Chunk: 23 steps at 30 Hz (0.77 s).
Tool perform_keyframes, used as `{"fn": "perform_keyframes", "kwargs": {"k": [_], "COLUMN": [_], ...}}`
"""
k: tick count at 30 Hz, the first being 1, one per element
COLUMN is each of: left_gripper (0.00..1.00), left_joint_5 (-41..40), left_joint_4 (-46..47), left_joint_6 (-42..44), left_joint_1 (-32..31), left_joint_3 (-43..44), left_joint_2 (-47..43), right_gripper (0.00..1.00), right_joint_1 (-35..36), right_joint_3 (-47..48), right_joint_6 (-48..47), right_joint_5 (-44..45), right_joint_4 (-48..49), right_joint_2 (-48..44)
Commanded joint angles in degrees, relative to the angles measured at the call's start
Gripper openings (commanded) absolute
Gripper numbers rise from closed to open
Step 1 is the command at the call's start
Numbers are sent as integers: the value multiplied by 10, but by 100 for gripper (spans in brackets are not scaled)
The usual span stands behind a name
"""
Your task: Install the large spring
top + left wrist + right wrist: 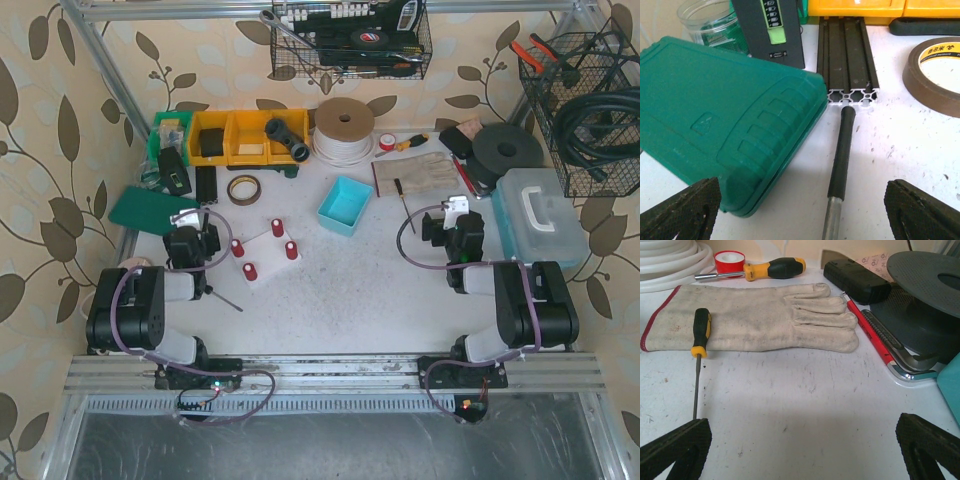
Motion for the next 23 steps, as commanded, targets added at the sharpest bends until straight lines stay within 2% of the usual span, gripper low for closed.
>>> {"fn": "perform_keyframes", "kwargs": {"k": [1, 23], "left_gripper": [91, 91], "left_joint_5": [-10, -9], "left_joint_4": [-14, -17], "left_joint_6": [20, 20], "left_joint_1": [-15, -14], "left_joint_3": [28, 29], "left_joint_2": [5, 5], "right_gripper": [100, 100], "right_joint_1": [4, 10], "right_joint_3": [-2, -1], "right_joint_6": [2, -2], "right_joint_5": [1, 9], "right_joint_4": [18, 16], "right_joint_2": [5, 5]}}
